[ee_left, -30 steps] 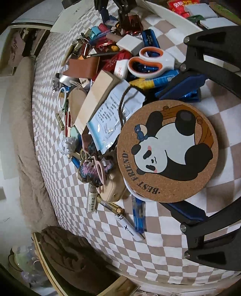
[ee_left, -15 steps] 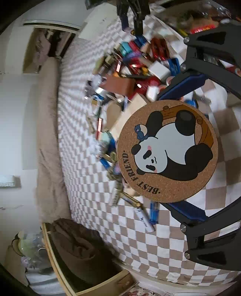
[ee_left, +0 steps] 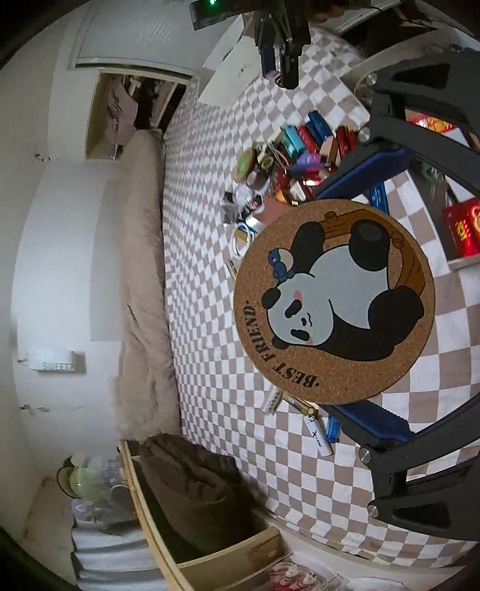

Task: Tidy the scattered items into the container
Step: 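Lift the panda coaster and white lighter toward the box with both tools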

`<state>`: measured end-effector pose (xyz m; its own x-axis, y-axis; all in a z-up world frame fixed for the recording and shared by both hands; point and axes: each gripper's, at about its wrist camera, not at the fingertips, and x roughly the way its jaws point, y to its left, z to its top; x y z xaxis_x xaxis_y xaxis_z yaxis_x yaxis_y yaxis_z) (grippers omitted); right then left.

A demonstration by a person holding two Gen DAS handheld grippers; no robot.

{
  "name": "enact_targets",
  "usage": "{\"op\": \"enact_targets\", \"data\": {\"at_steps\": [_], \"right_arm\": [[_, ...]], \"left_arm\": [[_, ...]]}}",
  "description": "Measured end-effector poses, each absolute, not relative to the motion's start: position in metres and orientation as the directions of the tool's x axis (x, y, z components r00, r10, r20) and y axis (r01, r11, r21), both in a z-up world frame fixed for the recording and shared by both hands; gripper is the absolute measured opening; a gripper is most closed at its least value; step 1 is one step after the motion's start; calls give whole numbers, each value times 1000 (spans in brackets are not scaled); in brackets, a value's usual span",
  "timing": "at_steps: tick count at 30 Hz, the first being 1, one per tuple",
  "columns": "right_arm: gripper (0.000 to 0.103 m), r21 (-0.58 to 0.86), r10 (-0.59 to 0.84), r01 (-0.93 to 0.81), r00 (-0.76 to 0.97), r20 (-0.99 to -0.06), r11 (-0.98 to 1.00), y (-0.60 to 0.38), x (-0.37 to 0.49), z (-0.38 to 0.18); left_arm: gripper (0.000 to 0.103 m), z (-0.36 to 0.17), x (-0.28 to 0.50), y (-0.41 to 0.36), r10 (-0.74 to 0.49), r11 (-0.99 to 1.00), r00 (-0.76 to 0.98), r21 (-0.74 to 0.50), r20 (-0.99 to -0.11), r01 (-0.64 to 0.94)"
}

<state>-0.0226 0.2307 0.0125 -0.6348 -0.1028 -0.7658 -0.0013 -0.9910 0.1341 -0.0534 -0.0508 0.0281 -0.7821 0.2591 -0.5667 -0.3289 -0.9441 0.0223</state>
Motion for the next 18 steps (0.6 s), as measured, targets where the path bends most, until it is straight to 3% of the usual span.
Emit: {"op": "enact_targets", "data": {"at_steps": [12, 18], "right_arm": [[82, 129, -127, 51, -714, -689, -990, 219, 26, 50], [82, 95, -131, 90, -718, -684, -991, 206, 41, 52]], "left_arm": [[99, 65, -4, -32, 368, -904, -786, 7, -497, -428], [99, 65, 13, -17, 402, -879, -766, 23, -501, -476]]}}
